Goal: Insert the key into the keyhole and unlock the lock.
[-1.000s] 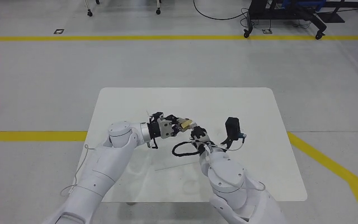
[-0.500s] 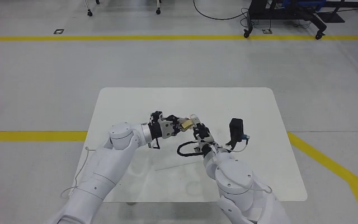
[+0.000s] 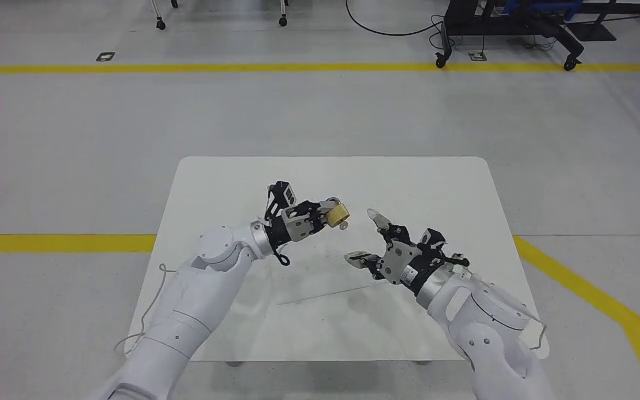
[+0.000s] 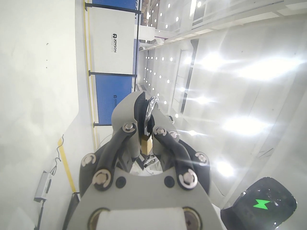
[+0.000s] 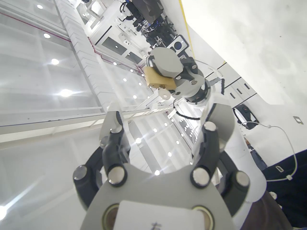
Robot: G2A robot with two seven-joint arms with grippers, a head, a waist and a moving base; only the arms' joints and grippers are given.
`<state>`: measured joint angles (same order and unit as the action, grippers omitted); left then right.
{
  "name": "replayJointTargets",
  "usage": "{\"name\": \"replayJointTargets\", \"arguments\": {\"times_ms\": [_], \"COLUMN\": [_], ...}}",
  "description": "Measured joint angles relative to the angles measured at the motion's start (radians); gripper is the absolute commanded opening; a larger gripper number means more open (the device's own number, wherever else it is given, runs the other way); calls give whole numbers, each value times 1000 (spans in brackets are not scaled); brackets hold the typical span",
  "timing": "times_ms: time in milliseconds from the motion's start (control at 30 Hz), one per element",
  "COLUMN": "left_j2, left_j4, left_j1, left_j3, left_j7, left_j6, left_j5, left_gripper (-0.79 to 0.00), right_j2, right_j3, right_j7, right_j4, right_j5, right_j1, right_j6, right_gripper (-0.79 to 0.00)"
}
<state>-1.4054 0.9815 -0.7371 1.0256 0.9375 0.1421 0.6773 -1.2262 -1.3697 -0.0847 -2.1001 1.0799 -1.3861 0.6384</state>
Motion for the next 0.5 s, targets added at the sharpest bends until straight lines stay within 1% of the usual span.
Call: {"name": "replayJointTargets", "arguments": {"times_ms": [100, 333, 500], "left_j2": [-6, -18, -17], "left_j4": [-17, -43, -50], "left_j1": [14, 26, 25], "left_j3": [-9, -32, -20], "left_j7": [14, 45, 64], "left_j6": [14, 8, 9], "left_j5": [6, 19, 25], "left_gripper": [-785, -785, -785], "right_j2": [1, -1, -2], "right_j3": [11, 57, 61], "right_j7": [33, 44, 51], "right_j4": [10, 29, 28], "right_j5": [-4, -25, -23], "right_j1": [-10, 20, 26], "right_j6": [-3, 11, 0], "right_gripper": [-493, -529, -520]}}
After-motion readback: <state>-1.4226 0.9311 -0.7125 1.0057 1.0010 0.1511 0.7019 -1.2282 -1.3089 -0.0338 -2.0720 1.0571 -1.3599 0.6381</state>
